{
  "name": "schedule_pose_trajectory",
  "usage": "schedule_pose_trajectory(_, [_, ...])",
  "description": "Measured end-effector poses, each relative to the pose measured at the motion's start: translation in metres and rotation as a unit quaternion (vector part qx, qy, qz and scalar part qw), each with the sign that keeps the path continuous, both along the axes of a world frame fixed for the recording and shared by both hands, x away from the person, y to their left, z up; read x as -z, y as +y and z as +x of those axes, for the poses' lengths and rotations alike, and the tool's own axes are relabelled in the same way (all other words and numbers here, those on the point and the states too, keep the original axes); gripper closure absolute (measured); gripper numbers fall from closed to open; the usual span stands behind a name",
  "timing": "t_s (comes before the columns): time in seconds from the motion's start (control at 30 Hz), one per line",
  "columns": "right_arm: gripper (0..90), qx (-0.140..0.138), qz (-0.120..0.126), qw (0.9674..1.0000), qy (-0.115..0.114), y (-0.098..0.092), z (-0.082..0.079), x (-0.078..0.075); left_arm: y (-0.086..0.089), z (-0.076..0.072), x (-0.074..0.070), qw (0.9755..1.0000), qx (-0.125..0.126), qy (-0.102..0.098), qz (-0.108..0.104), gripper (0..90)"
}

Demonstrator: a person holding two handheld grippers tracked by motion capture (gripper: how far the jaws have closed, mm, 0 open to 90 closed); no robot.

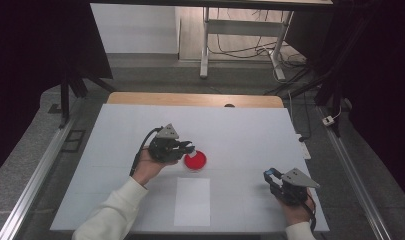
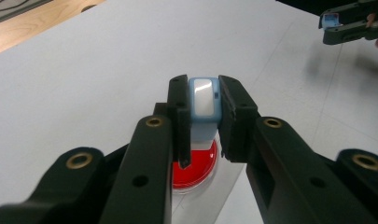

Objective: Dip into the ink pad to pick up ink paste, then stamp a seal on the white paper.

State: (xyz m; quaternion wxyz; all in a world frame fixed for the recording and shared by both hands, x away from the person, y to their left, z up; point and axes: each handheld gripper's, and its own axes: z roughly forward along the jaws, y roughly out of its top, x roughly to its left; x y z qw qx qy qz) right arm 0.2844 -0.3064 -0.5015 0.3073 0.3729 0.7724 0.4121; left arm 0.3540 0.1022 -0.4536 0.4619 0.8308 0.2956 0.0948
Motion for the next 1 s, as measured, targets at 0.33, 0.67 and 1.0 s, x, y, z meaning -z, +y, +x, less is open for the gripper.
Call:
schedule_pose_trajectory(0.33, [65.4,0.000,0.000,1.0000,0.000,0.000,0.000,0.000,0.004,-0.012,-0.010,0.9998,0.014,-0.011,-0.005,75.6])
schedule_pose_trajectory(0.67, [65.4,0.000,0.002,1.0000,0.000,0.001,0.000,0.001,0.006,-0.021,-0.014,0.9994,0.031,-0.011,-0.009,75.5])
schedule_pose_trajectory(1.0, [65.4,0.000,0.002,1.0000,0.001,0.001,0.001,0.001,0.008,-0.027,-0.017,0.9991,0.040,-0.011,-0.013,75.5])
